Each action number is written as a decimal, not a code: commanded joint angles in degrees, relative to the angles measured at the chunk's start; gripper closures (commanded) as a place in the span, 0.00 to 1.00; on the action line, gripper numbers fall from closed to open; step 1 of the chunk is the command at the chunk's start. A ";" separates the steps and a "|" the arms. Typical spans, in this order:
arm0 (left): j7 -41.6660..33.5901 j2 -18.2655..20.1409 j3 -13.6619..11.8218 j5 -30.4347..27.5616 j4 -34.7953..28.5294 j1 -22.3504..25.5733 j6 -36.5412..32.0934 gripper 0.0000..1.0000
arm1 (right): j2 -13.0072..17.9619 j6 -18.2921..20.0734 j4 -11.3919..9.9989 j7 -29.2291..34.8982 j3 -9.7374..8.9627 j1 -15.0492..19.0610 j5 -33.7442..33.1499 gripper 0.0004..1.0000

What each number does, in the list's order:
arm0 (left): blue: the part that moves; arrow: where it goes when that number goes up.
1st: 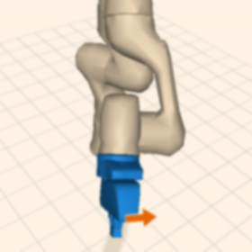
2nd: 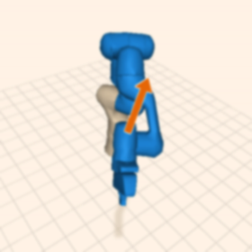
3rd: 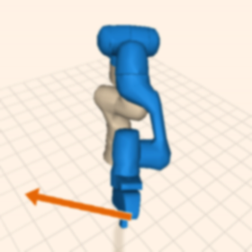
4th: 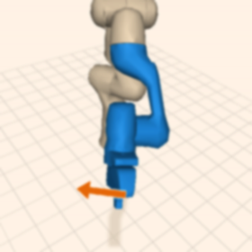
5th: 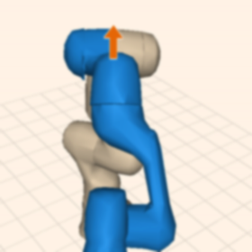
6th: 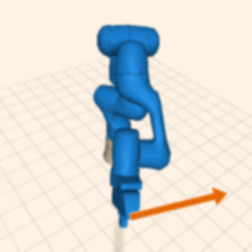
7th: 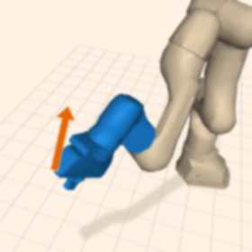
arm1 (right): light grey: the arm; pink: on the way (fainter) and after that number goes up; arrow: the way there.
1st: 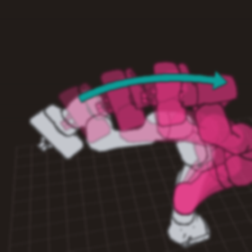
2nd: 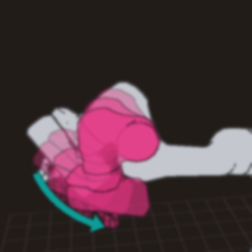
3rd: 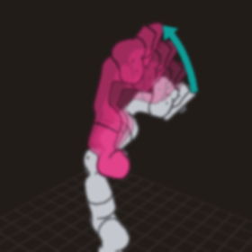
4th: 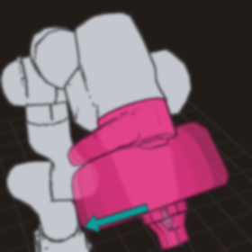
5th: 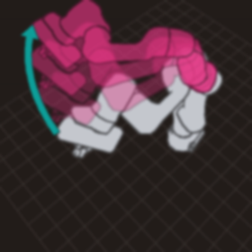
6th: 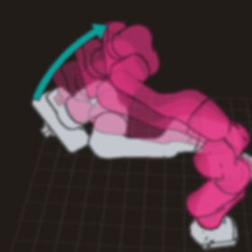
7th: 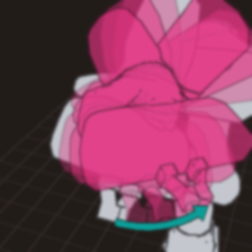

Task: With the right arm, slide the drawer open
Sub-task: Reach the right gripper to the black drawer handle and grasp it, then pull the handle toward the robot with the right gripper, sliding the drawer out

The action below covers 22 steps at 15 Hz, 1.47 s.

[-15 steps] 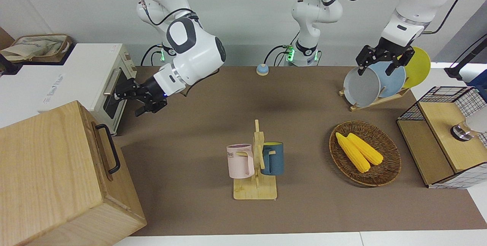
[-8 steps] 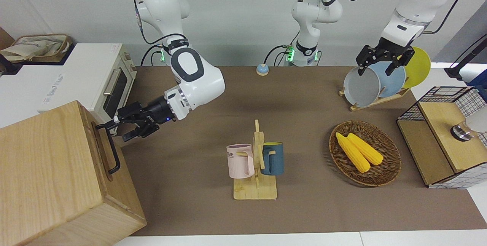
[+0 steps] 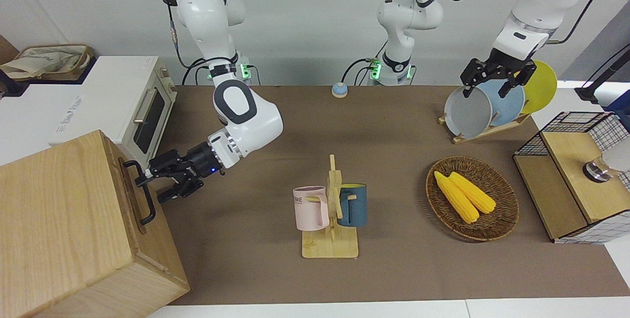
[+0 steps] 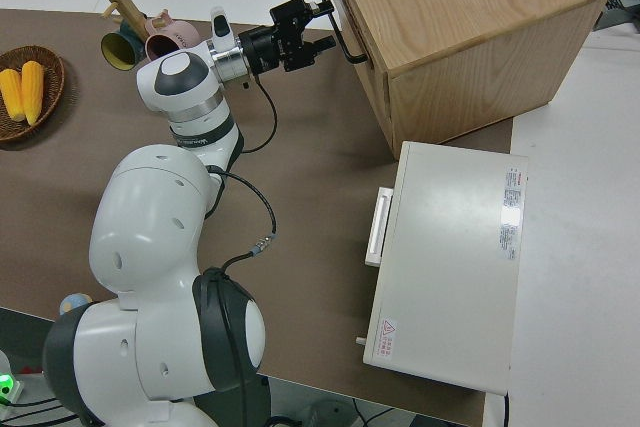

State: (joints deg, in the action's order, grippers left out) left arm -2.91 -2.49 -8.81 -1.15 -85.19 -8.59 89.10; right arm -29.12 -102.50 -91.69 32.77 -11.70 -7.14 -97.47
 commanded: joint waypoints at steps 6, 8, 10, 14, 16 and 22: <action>-0.43 -0.76 -0.95 0.72 1.17 -0.99 0.02 0.00 | -0.50 0.37 0.46 5.02 1.24 -0.16 -5.36 0.07; -0.43 -0.76 -0.95 0.72 1.17 -0.99 0.02 0.00 | -0.68 0.28 0.37 4.85 1.24 -0.07 -6.24 0.15; -0.43 -0.76 -0.95 0.72 1.17 -0.99 0.02 0.00 | -0.76 0.37 0.37 4.15 1.24 -0.07 -6.68 0.39; -0.43 -0.76 -0.95 0.72 1.17 -0.99 0.02 0.00 | -0.85 0.46 0.37 2.57 1.24 -0.42 -7.04 0.85; -0.43 -0.76 -0.95 0.71 1.17 -0.99 0.02 0.00 | -0.77 0.55 0.37 1.25 1.24 -1.03 -6.95 0.97; -0.43 -0.76 -0.95 0.72 1.17 -0.99 0.02 0.00 | -0.68 2.13 0.46 0.28 1.07 -1.73 -6.95 0.99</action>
State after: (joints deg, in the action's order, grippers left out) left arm -2.91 -2.49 -8.81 -1.16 -85.19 -8.59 89.10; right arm -29.95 -101.87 -91.67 33.49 -10.50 -7.96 -102.78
